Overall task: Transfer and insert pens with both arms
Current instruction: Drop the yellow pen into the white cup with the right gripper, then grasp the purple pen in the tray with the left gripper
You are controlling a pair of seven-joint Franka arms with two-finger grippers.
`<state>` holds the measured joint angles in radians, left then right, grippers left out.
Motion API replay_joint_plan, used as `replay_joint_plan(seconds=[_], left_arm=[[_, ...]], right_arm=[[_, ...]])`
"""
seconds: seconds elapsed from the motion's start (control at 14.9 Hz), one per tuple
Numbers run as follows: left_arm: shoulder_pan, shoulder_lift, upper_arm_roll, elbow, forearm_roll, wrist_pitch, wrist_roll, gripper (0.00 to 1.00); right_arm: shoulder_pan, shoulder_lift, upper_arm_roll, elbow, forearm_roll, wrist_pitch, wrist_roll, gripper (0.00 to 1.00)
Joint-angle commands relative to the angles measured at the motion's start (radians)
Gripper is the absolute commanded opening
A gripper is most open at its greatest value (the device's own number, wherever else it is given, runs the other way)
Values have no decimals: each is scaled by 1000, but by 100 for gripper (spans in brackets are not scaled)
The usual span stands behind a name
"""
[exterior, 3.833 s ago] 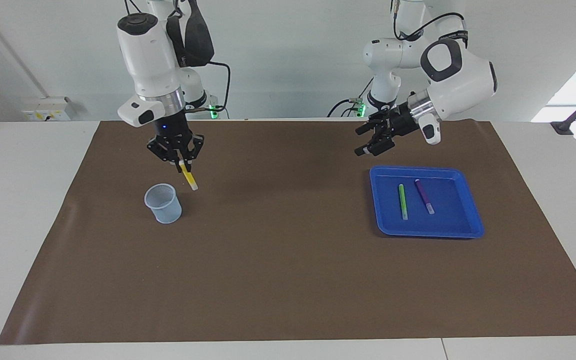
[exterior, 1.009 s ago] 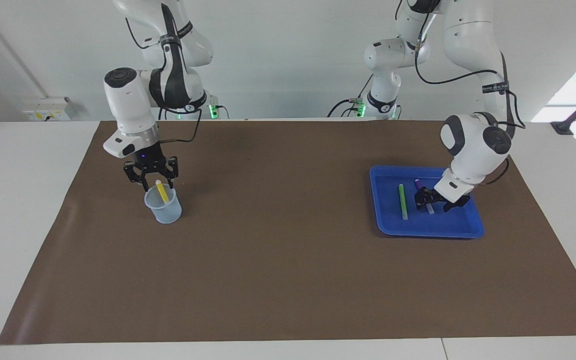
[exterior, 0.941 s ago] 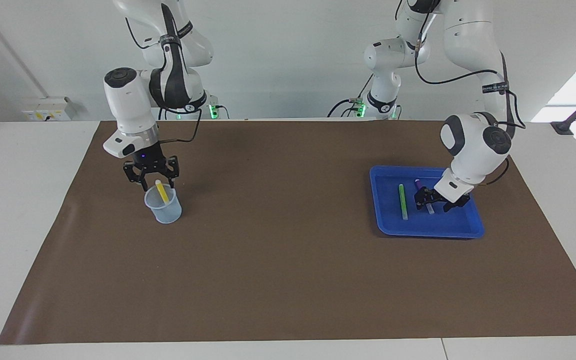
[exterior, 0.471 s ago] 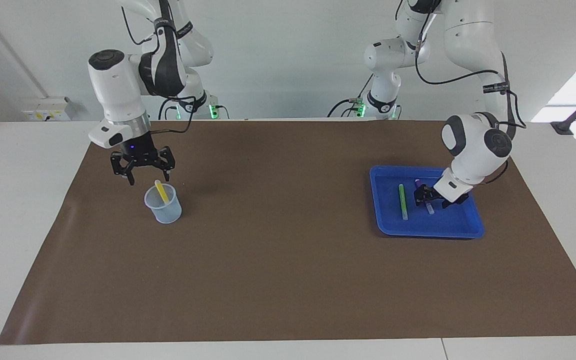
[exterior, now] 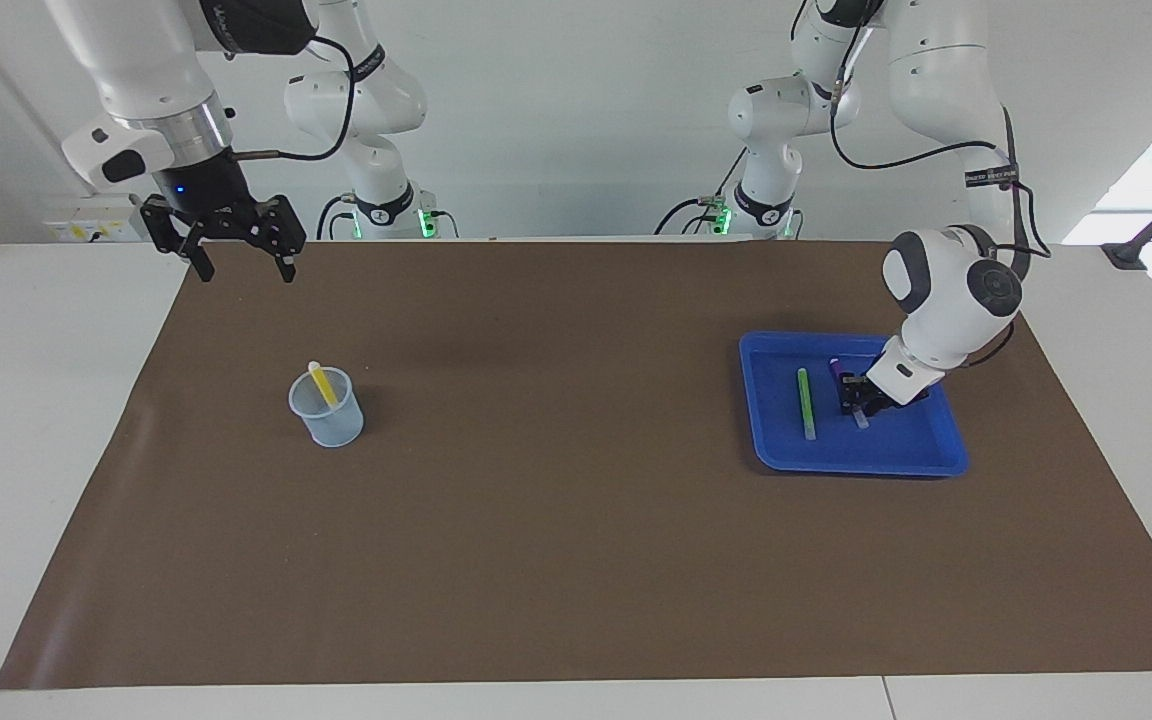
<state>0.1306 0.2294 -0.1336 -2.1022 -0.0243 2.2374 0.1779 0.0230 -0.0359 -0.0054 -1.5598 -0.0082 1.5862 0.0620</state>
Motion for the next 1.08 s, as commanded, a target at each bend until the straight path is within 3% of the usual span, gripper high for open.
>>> replay_joint_plan(seconds=[0.0,0.13,0.54,0.74,1.01], left_arm=[[4,-15,-1,-15,15,-12,-15,18],[6,-15,0,-15,15,-10,-15,0],[9,-12,2,25,14,-56,-15,0],[9,-2,2,181,14,-244,-27,0],[-16,-5,-9,364,0,-474,-217,0]], right_arm=[[-6,102,4,176,16,-155,25,100],[-5,105,4,195,24,-160,25,100],[-8,33,4,71,13,-152,45,100],[-11,5,4,11,8,-108,44,100],[-6,-25,4,-62,8,-45,44,100]])
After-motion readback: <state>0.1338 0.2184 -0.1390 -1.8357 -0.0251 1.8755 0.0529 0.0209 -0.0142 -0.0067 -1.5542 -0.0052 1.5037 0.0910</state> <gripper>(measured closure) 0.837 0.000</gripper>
